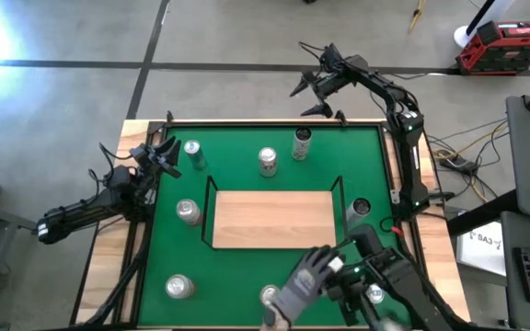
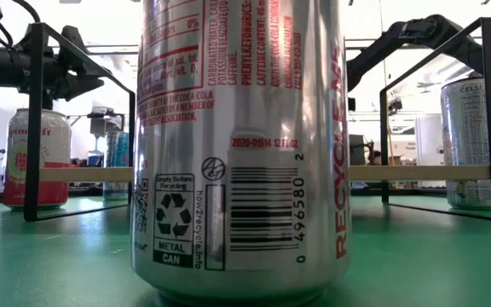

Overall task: Place canned beverage on shelf
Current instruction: Put the top white-yellow soda can on the shelf

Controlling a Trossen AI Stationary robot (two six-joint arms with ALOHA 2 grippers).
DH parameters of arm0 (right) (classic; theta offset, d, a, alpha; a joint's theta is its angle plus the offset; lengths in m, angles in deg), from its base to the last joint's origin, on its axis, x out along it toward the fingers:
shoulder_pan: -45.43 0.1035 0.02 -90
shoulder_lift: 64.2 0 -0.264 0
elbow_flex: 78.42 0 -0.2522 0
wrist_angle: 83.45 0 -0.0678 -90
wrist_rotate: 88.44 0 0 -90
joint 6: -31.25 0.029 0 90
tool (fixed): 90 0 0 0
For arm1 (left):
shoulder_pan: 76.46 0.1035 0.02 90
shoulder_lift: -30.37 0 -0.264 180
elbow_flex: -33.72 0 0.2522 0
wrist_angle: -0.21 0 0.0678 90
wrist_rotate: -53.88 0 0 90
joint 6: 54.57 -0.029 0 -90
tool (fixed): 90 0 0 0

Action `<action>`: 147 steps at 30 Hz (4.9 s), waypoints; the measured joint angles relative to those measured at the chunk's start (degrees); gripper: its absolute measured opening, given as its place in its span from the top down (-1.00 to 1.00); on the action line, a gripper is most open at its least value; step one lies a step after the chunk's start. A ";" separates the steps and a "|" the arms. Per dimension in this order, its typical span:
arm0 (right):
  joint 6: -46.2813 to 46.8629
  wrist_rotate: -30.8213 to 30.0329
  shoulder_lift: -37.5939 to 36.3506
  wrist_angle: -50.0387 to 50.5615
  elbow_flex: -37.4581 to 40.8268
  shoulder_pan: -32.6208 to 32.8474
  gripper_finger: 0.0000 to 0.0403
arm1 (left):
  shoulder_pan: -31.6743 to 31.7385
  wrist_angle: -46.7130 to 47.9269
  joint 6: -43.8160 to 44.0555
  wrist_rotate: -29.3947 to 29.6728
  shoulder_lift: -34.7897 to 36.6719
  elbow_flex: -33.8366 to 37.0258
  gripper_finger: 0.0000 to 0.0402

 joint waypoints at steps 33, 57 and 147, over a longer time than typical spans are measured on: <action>15.33 -3.54 2.79 8.94 0.02 -0.57 -0.90 | 0.00 0.01 0.02 0.02 -0.01 0.01 0.32; 20.53 8.88 8.63 20.75 0.09 -3.39 -0.90 | 0.00 0.00 0.00 0.02 -0.01 0.00 0.32; 4.04 4.48 8.50 29.06 7.56 5.34 -0.90 | 0.00 0.00 0.01 0.00 0.00 -0.01 0.32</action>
